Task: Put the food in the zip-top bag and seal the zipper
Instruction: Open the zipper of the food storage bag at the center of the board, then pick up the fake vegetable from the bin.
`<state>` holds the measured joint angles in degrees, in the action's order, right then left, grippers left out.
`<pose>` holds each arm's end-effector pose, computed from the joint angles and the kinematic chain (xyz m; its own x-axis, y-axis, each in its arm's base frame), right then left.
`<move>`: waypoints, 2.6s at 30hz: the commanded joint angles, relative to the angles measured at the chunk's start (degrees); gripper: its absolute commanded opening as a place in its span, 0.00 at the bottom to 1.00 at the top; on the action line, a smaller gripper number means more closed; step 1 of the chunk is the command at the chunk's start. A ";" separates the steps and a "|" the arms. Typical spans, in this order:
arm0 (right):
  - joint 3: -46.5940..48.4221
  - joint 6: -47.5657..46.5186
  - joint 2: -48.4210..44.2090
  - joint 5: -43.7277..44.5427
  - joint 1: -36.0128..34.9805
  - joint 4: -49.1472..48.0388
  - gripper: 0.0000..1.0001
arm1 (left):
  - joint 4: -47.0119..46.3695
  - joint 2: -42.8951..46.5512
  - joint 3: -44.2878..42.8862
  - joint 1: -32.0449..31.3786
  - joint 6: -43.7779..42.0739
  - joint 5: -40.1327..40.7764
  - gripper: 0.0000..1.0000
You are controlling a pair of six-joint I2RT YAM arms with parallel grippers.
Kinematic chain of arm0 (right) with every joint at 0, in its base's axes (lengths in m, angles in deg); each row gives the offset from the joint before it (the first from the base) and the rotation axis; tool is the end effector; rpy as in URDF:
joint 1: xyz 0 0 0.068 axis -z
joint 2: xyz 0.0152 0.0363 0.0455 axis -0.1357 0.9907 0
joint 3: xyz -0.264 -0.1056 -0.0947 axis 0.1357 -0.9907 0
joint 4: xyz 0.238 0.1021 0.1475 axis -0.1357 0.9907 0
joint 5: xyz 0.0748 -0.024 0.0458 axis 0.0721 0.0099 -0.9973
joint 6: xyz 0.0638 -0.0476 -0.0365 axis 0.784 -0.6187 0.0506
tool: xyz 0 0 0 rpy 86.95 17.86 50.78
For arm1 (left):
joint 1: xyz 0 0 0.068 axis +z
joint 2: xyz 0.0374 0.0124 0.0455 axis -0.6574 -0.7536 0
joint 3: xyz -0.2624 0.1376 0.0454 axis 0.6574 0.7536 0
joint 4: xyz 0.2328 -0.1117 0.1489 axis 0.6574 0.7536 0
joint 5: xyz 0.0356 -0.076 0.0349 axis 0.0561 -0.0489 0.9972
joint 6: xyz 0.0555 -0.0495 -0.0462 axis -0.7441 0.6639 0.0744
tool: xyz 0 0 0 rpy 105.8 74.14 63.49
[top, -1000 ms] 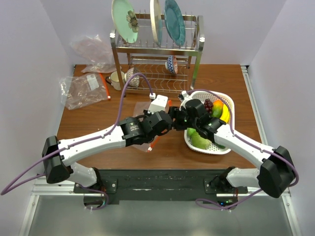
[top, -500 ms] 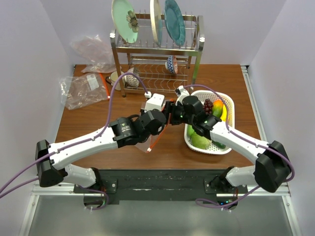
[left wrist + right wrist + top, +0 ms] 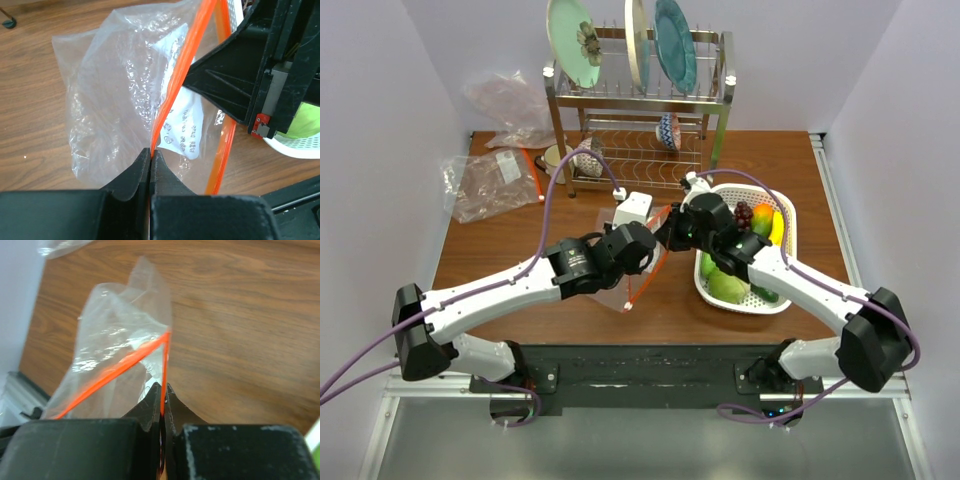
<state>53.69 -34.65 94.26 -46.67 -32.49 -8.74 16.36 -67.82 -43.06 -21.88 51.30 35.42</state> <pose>0.2785 0.2373 0.2750 -0.6622 0.1804 -0.7273 -0.3393 0.7932 0.5057 0.1933 -0.2812 0.3305 -0.5846 0.0846 -0.8069 0.2549 0.9633 -0.0837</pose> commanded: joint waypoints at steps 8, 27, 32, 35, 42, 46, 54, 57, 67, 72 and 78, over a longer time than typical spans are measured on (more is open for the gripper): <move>3.86 -2.20 2.48 15.78 -3.04 8.43 0.17 | 3.75 -2.33 -2.26 2.68 2.00 4.24 0.00; 2.88 -5.01 -0.43 0.85 -3.04 4.22 0.78 | -4.85 -2.24 2.05 10.25 -4.15 -3.40 0.00; 3.50 -6.33 -2.27 -3.81 -3.04 5.27 0.79 | -5.56 -5.57 0.65 10.16 -3.97 -3.50 0.00; 2.63 -7.38 -5.34 -3.03 -3.04 7.64 0.79 | -5.21 -7.86 -0.93 10.16 -4.15 -2.97 0.00; 1.13 -8.44 -12.63 4.79 -3.04 17.55 0.76 | -5.47 -9.80 -3.84 10.16 -5.20 -2.62 0.00; 0.78 -8.09 -17.47 11.28 -3.04 24.13 0.75 | -5.73 -10.24 -4.19 10.16 -5.82 -4.02 0.00; 0.87 0.08 -21.42 30.79 -2.60 43.40 0.89 | -8.98 -9.27 -2.17 10.16 -7.05 -6.92 0.00; -0.36 2.19 -21.78 33.62 -2.34 45.17 0.99 | -9.51 -8.92 -1.81 10.16 -7.75 -7.62 0.00; -4.67 -0.26 -15.72 23.90 5.92 38.85 0.99 | -11.18 -6.73 -0.41 10.16 -8.98 -10.09 0.00; -7.66 -0.80 -11.42 19.21 9.09 34.02 0.99 | -11.54 -5.76 0.29 10.16 -8.98 -10.70 0.00; -10.56 0.78 -8.34 19.74 9.27 31.73 0.99 | -10.83 -6.11 -0.49 10.16 -9.51 -10.09 0.00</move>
<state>45.16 -34.89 85.04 -26.37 -23.51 25.88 7.20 -75.38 -43.02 -11.89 43.13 25.28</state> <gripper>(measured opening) 0.986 0.019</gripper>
